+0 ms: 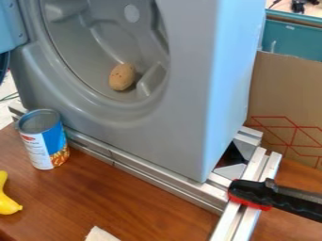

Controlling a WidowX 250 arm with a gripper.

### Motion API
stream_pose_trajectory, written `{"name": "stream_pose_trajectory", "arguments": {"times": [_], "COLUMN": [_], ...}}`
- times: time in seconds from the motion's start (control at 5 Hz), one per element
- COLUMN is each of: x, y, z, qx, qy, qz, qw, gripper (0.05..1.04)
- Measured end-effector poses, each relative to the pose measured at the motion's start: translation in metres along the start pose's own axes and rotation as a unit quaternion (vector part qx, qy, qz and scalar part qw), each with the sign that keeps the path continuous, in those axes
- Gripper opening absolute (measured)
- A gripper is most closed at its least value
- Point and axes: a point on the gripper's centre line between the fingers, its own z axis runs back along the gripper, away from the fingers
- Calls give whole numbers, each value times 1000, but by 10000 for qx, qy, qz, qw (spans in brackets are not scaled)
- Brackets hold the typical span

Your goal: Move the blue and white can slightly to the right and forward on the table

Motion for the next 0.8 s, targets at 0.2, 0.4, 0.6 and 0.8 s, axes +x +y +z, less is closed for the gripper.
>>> {"name": "stream_pose_trajectory", "arguments": {"times": [0.2,0.4,0.6,0.8], "x": [-1,30,56,81], "y": [-2,6,9,14], "z": [-4,-5,-12,-27], "qx": [-74,-104,-131,116], "qy": [68,-199,-550,-760], "qz": [7,-15,217,1245], "qw": [9999,9997,9982,9892], "gripper": [1000,1000,999,999]}}
